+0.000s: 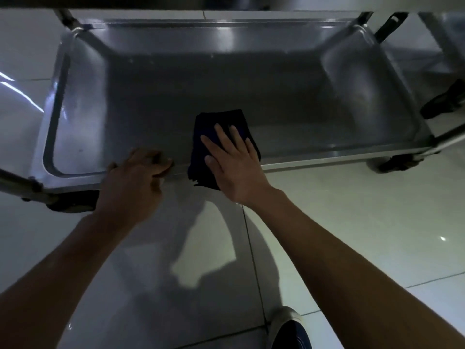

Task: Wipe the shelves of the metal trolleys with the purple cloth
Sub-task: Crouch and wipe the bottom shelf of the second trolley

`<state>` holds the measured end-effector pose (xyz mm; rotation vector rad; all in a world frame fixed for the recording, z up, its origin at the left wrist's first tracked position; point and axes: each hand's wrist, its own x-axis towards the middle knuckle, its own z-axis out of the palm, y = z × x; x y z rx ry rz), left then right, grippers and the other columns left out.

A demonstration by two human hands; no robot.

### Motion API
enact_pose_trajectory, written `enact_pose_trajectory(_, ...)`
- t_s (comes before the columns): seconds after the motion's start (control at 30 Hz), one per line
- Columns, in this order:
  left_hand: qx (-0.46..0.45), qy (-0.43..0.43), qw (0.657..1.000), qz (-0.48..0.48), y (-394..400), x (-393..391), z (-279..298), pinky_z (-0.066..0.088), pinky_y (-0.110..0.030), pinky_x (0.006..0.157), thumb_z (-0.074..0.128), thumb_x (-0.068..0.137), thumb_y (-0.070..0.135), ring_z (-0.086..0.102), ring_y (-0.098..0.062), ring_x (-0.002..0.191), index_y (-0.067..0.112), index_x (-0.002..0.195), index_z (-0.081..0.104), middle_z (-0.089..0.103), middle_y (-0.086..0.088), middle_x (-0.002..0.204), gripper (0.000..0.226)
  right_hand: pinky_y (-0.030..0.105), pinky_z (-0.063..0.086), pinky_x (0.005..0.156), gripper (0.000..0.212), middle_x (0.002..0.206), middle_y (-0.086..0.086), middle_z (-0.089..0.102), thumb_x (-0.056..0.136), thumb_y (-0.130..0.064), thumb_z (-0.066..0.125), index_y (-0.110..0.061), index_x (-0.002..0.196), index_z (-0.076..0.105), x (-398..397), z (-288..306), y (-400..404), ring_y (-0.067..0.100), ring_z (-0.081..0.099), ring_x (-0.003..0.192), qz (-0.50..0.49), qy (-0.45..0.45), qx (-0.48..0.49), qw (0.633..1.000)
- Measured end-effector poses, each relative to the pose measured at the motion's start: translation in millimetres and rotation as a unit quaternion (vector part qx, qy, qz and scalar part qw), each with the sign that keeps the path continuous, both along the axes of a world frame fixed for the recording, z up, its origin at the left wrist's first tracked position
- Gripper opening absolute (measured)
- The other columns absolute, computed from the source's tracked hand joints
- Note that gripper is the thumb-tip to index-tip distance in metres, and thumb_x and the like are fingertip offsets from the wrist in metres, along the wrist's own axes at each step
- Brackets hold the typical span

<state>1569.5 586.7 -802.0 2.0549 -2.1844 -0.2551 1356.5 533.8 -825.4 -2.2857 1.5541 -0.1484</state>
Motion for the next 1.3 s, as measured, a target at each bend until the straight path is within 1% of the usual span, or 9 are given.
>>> enact_pose_trajectory(0.1, 0.002, 0.018, 0.997, 0.073, 0.9, 11.7, 11.3, 0.052, -0.045, 0.087, 0.054, 0.083, 0.04, 0.067, -0.033, 0.098, 0.032, 0.106, 0.076, 0.058, 0.004, 0.129, 0.033, 0.044, -0.003, 0.123, 0.052, 0.169, -0.008, 0.0, 0.109, -0.044, 0.022, -0.037, 0.159, 0.016, 21.9, -0.1, 2.4, 0.02, -0.008, 0.155, 0.018, -0.004, 0.0, 1.0)
enact_pose_trajectory(0.17, 0.013, -0.008, 0.995, 0.098, -4.8, 3.6, 15.0, 0.046, -0.043, 0.087, 0.053, 0.088, 0.04, 0.063, -0.033, 0.096, 0.028, 0.095, 0.073, 0.059, 0.001, 0.121, 0.025, 0.043, -0.003, 0.124, 0.052, 0.169, -0.008, -0.002, 0.109, -0.043, 0.02, -0.037, 0.16, 0.013, 32.2, 0.2, 2.9, 0.019, -0.009, 0.155, 0.036, 0.005, -0.003, 0.999)
enact_pose_trajectory(0.3, -0.007, 0.061, 0.995, 0.077, -9.1, -22.3, 5.7, 0.053, -0.044, 0.082, 0.041, 0.097, 0.022, 0.063, -0.031, 0.096, 0.014, 0.109, 0.067, 0.061, -0.005, 0.119, 0.03, 0.041, -0.004, 0.124, 0.052, 0.169, -0.009, -0.003, 0.109, -0.04, 0.02, -0.035, 0.16, 0.012, 38.3, 0.8, 0.2, 0.018, -0.008, 0.155, 0.049, 0.015, -0.002, 0.999)
enact_pose_trajectory(0.43, -0.018, 0.046, 0.994, 0.095, -5.7, -22.4, -1.5, 0.053, -0.043, 0.079, 0.039, 0.105, 0.033, 0.065, -0.036, 0.09, 0.01, 0.104, 0.069, 0.062, -0.006, 0.124, 0.038, 0.04, -0.002, 0.124, 0.051, 0.169, -0.01, 0.001, 0.11, -0.039, 0.022, -0.033, 0.16, 0.016, 19.7, 1.4, -3.7, 0.017, -0.006, 0.155, 0.05, 0.002, -0.007, 0.999)
enact_pose_trajectory(0.6, 0.033, 0.01, 0.99, 0.134, -23.3, -37.6, 7.2, 0.054, -0.047, 0.083, 0.055, 0.095, 0.034, 0.063, -0.039, 0.096, 0.012, 0.099, 0.069, 0.059, -0.011, 0.112, 0.027, 0.041, 0.001, 0.125, 0.051, 0.169, -0.008, 0.004, 0.11, -0.037, 0.023, -0.032, 0.16, 0.018, -20.3, 2.3, -11.0, 0.018, -0.003, 0.155, 0.027, 0.001, -0.016, 1.0)
enact_pose_trajectory(0.8, -0.026, 0.052, 0.998, -0.01, -41.0, -107.6, 0.8, 0.04, -0.039, 0.08, 0.048, 0.097, 0.027, 0.054, -0.023, 0.108, 0.024, 0.108, 0.065, 0.059, 0.002, 0.115, 0.021, 0.04, 0.003, 0.125, 0.051, 0.169, -0.007, 0.007, 0.109, -0.033, 0.026, -0.032, 0.159, 0.021, -71.1, 6.9, -20.7, 0.019, -0.001, 0.155, -0.007, -0.001, -0.013, 1.0)
enact_pose_trajectory(1.07, -0.004, -0.011, 1.0, -0.012, -50.8, -144.8, -17.8, 0.044, -0.053, 0.096, 0.052, 0.098, 0.034, 0.051, -0.033, 0.127, 0.024, 0.108, 0.071, 0.058, -0.003, 0.129, 0.024, 0.046, 0.012, 0.124, 0.05, 0.168, -0.001, 0.011, 0.109, -0.024, 0.032, -0.027, 0.158, 0.026, -173.9, 15.7, -38.4, 0.022, 0.005, 0.156, -0.065, 0.012, -0.015, 0.998)
enact_pose_trajectory(1.23, -0.023, -0.018, 0.999, -0.027, -52.1, -142.3, -23.9, 0.052, -0.058, 0.083, 0.055, 0.098, 0.029, 0.063, -0.044, 0.102, 0.016, 0.095, 0.076, 0.066, -0.012, 0.11, 0.025, 0.045, 0.014, 0.124, 0.049, 0.167, 0.002, 0.016, 0.108, -0.02, 0.035, -0.023, 0.156, 0.032, -228.7, 15.7, -47.9, 0.024, 0.009, 0.155, -0.115, 0.014, -0.031, 0.993)
enact_pose_trajectory(1.3, -0.03, -0.012, 0.999, -0.033, -53.1, -140.5, -26.3, 0.053, -0.057, 0.082, 0.057, 0.097, 0.027, 0.063, -0.043, 0.101, 0.015, 0.094, 0.076, 0.064, -0.012, 0.113, 0.024, 0.043, 0.013, 0.125, 0.048, 0.166, 0.005, 0.019, 0.107, -0.017, 0.036, -0.021, 0.156, 0.034, -253.0, 14.8, -52.8, 0.026, 0.011, 0.155, -0.144, 0.01, -0.043, 0.989)
